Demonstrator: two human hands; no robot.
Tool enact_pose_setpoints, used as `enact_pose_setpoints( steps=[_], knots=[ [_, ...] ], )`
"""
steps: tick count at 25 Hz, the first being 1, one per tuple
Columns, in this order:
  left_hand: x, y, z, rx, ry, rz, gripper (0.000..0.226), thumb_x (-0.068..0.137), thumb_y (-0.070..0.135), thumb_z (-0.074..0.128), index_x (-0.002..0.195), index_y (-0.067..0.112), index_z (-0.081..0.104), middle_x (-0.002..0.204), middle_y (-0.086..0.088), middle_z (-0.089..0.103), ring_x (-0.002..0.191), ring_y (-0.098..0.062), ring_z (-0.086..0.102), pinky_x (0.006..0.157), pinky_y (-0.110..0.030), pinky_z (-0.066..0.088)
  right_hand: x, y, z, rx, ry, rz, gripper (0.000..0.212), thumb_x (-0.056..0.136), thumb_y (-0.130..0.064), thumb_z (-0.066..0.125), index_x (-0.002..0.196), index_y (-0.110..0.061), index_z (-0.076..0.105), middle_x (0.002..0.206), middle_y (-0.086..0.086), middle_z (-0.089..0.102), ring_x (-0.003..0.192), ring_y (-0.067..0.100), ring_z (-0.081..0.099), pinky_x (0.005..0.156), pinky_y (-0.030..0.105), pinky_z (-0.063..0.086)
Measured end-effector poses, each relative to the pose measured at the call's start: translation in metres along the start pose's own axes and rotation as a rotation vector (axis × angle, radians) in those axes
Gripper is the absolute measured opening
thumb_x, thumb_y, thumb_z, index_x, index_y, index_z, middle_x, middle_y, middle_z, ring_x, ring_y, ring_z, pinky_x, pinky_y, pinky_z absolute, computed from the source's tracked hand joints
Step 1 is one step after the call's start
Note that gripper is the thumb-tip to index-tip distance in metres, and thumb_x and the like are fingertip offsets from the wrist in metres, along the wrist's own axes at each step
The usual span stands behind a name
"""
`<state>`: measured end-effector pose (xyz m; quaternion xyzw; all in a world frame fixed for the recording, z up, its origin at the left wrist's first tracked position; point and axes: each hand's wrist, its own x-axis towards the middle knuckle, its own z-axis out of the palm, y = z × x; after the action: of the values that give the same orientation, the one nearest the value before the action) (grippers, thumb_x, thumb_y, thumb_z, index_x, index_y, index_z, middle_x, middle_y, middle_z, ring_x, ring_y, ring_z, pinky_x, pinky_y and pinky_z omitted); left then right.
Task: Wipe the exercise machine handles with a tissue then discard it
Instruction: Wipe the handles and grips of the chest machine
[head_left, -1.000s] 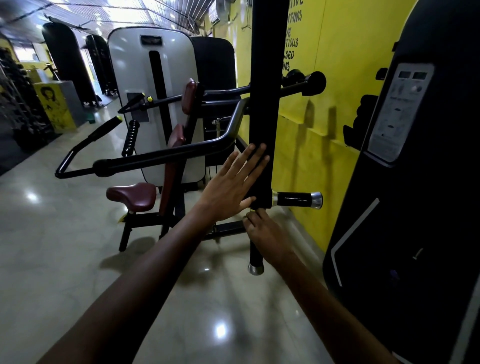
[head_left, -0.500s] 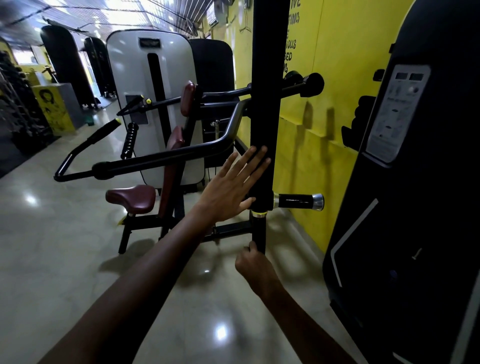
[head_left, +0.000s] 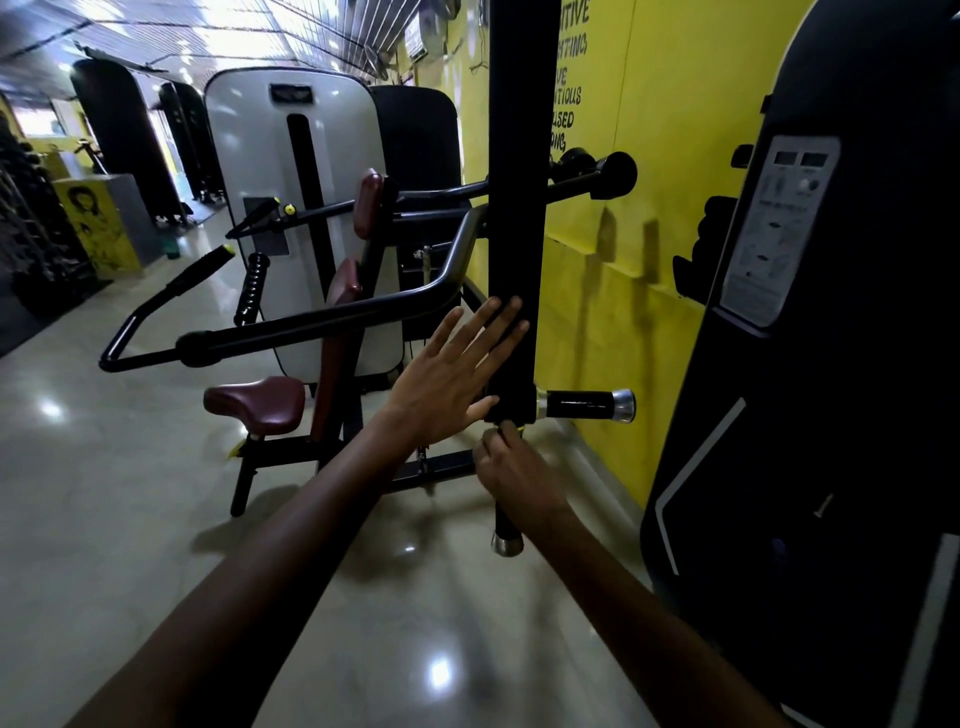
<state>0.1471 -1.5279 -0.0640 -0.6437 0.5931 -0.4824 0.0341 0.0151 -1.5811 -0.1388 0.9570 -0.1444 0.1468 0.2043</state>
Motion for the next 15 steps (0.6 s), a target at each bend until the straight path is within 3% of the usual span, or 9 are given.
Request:
enact_pose_setpoints(
  steps=[1, 2, 4, 5, 7, 9, 12, 13, 15],
  knots=[
    [0.0, -0.001, 0.001, 0.009, 0.005, 0.006, 0.089, 0.089, 0.059, 0.043, 0.152, 0.013, -0.001, 0.159, -0.012, -0.008, 0.147, -0.027, -0.003, 0.118, -0.047, 0.006, 0.003, 0.002, -0.003, -0.053, -0.023, -0.005, 0.041, 0.076, -0.006, 0.071, 0.113, 0.006, 0.057, 0.107, 0.019, 0.059, 0.107, 0.033, 0.053, 0.083, 0.035, 0.051],
    [0.0, -0.002, 0.001, 0.011, 0.008, 0.014, 0.088, 0.09, 0.059, 0.042, 0.152, 0.014, -0.002, 0.159, -0.011, -0.008, 0.147, -0.026, -0.004, 0.118, -0.047, 0.006, 0.004, 0.0, -0.007, -0.058, -0.032, 0.01, 0.037, 0.072, -0.007, 0.075, 0.105, 0.004, 0.062, 0.098, 0.018, 0.062, 0.1, 0.032, 0.056, 0.075, 0.033, 0.053],
    [0.001, -0.005, 0.001, -0.008, 0.003, 0.031, 0.087, 0.091, 0.058, 0.041, 0.152, 0.015, -0.002, 0.159, -0.01, -0.009, 0.147, -0.026, -0.005, 0.118, -0.048, 0.006, 0.003, -0.009, -0.006, -0.063, -0.099, 0.03, 0.029, 0.05, -0.011, 0.088, 0.072, -0.005, 0.069, 0.066, 0.009, 0.063, 0.073, 0.025, 0.063, 0.049, 0.025, 0.049],
    [0.001, -0.006, 0.001, -0.022, -0.001, 0.034, 0.086, 0.091, 0.058, 0.041, 0.153, 0.016, -0.002, 0.159, -0.01, -0.009, 0.147, -0.025, -0.005, 0.118, -0.048, 0.006, 0.003, -0.014, 0.002, -0.071, -0.137, 0.037, 0.029, 0.043, -0.013, 0.09, 0.062, -0.009, 0.068, 0.057, 0.006, 0.061, 0.064, 0.023, 0.063, 0.045, 0.023, 0.046],
    [0.001, -0.006, 0.001, -0.026, -0.003, 0.031, 0.086, 0.091, 0.058, 0.041, 0.153, 0.016, -0.002, 0.159, -0.01, -0.008, 0.147, -0.025, -0.005, 0.118, -0.048, 0.006, 0.002, -0.018, 0.019, -0.055, -0.155, -0.01, 0.033, 0.034, -0.016, 0.091, 0.056, -0.011, 0.068, 0.051, 0.004, 0.06, 0.059, 0.021, 0.062, 0.049, 0.022, 0.048],
    [0.001, -0.006, 0.002, -0.017, 0.002, 0.032, 0.086, 0.091, 0.058, 0.041, 0.153, 0.016, -0.002, 0.159, -0.01, -0.007, 0.147, -0.025, -0.004, 0.118, -0.048, 0.006, -0.003, -0.022, 0.013, -0.123, -0.172, -0.045, 0.035, 0.037, -0.017, 0.092, 0.064, -0.01, 0.07, 0.058, 0.004, 0.063, 0.064, 0.021, 0.064, 0.06, 0.027, 0.052],
    [0.001, -0.006, 0.002, -0.008, 0.011, 0.034, 0.086, 0.09, 0.059, 0.04, 0.153, 0.015, -0.001, 0.159, -0.011, -0.006, 0.147, -0.026, -0.004, 0.118, -0.048, 0.005, -0.01, -0.023, 0.03, -0.22, -0.196, -0.186, 0.025, 0.079, 0.0, 0.066, 0.103, 0.001, 0.061, 0.097, 0.014, 0.065, 0.097, 0.029, 0.061, 0.099, 0.041, 0.042],
    [0.001, -0.006, 0.001, -0.004, 0.013, 0.035, 0.086, 0.091, 0.059, 0.04, 0.153, 0.015, -0.001, 0.159, -0.011, -0.006, 0.147, -0.026, -0.004, 0.118, -0.048, 0.004, -0.014, -0.025, 0.035, -0.226, -0.176, -0.238, 0.021, 0.082, 0.002, 0.061, 0.103, 0.001, 0.059, 0.098, 0.013, 0.064, 0.097, 0.028, 0.061, 0.102, 0.043, 0.038],
    [0.001, -0.007, 0.001, -0.005, 0.013, 0.038, 0.086, 0.091, 0.058, 0.04, 0.153, 0.015, -0.001, 0.16, -0.011, -0.005, 0.147, -0.026, -0.004, 0.118, -0.048, 0.004, -0.022, -0.031, 0.046, -0.271, -0.17, -0.316, 0.011, 0.075, -0.006, 0.072, 0.082, -0.008, 0.064, 0.076, 0.004, 0.064, 0.075, 0.02, 0.063, 0.093, 0.038, 0.047]
  ],
)
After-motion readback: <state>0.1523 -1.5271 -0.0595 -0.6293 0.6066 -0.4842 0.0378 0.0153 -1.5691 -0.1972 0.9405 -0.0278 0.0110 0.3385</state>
